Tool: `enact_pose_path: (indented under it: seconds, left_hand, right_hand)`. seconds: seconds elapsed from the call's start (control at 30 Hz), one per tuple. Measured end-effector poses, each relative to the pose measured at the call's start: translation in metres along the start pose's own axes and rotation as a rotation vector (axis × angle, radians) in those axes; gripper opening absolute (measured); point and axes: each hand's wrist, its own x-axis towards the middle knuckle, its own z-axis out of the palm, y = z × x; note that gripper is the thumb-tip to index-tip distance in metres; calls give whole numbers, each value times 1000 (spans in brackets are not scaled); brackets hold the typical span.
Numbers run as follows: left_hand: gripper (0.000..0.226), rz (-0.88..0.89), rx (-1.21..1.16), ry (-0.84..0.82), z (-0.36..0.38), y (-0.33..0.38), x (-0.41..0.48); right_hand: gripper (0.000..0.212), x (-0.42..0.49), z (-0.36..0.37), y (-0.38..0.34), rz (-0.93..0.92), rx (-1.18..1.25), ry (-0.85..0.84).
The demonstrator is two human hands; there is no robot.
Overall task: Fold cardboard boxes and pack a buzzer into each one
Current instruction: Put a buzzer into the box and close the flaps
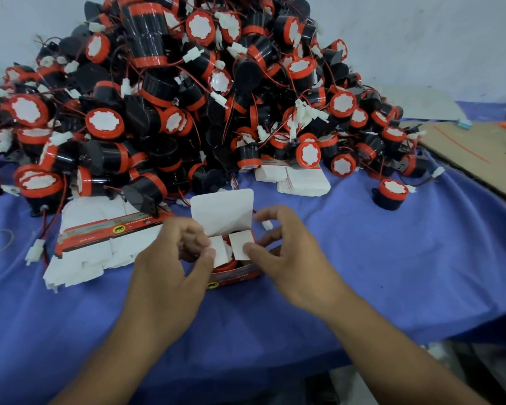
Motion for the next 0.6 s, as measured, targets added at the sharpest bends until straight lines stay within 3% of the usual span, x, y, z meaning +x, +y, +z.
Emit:
enact_pose_path:
  seconds: [0.1,0.17,0.23,0.33,0.47,0.6]
  left_hand:
    - [63,-38,-83,26,2,-4,2]
    - [85,-23,-84,20,1,-5,3]
    - [80,13,-57,-18,-1,-6,5]
    - [50,106,32,-71,-6,-6,5]
    - [16,237,186,-104,-7,-6,2]
    - [37,269,248,-179,-9,-4,-2]
  right_hand:
    - [74,2,-4,1,-37,41,-63]
    - [76,4,-6,1,-114,49,-116]
    - [62,5,-9,2,-175,30,-139]
    - [36,5,-9,5,-178,15,-131]
    - [20,3,-9,5,-317,-113,-110]
    - [29,2,-19,6,-303,-137,-224]
